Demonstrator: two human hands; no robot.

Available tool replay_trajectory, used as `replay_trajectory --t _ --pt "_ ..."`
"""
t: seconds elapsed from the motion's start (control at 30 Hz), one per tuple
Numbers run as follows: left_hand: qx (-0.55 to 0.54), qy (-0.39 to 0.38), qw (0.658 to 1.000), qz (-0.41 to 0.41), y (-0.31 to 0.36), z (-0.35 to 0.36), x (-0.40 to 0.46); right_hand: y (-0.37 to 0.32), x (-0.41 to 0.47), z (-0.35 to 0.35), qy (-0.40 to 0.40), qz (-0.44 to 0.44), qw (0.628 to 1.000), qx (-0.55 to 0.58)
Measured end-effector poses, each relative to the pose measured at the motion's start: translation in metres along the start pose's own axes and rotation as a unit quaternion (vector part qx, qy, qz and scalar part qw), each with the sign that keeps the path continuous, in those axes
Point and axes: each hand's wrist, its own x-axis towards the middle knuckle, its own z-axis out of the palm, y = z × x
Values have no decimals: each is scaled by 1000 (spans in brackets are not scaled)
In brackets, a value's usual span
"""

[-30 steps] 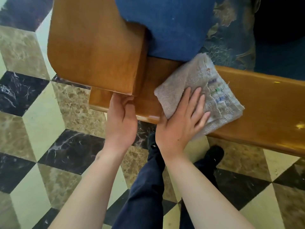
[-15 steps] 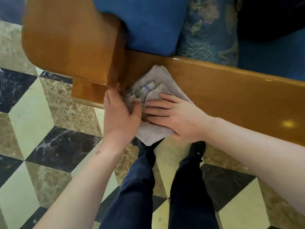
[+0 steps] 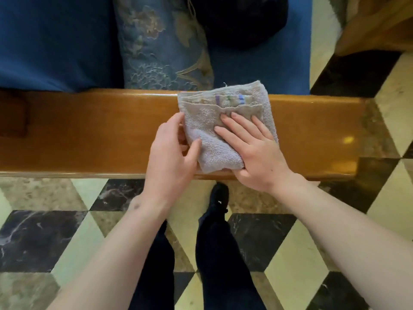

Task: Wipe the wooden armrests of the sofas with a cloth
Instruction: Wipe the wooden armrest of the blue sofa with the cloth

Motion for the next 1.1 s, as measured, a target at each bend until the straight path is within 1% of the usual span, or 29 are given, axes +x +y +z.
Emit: replay_trajectory --t 0.2,0.27,0.33,0.4,0.47,0.57,0.63,0.7,0.73,0.77,0.87,0.97,1.1 --pt "4 -54 997 59 82 99 24 76 -70 -26 26 137 990 -10" --pt "4 -76 994 72 100 123 34 90 -82 -32 40 186 982 -8" --pt "3 -89 992 86 114 144 39 92 -90 -32 72 247 966 -4" --pt "-16 -88 992 89 122 159 41 75 -91 -26 118 340 933 9" --pt "-57 -105 991 65 131 167 42 45 -86 -17 165 437 883 40" --pt "-81 -152 984 40 138 161 43 -2 -68 -2 206 524 823 81" --pt "-75 -155 984 42 129 136 39 -26 -48 3 199 564 796 89" --pt "-53 -145 987 45 107 104 29 -43 -26 6 166 597 781 81" --pt "-49 -133 989 29 93 89 23 -52 -15 8 152 601 781 78" --pt "-57 -113 992 0 78 73 19 -64 -3 10 140 592 789 84" --pt "-125 -10 986 -112 32 27 8 -117 32 22 87 523 843 93" --pt "-195 78 959 -191 -13 -28 1 -177 62 42 27 455 886 88" --pt "-273 157 907 -280 -78 -107 -14 -252 90 75 -24 378 921 93"
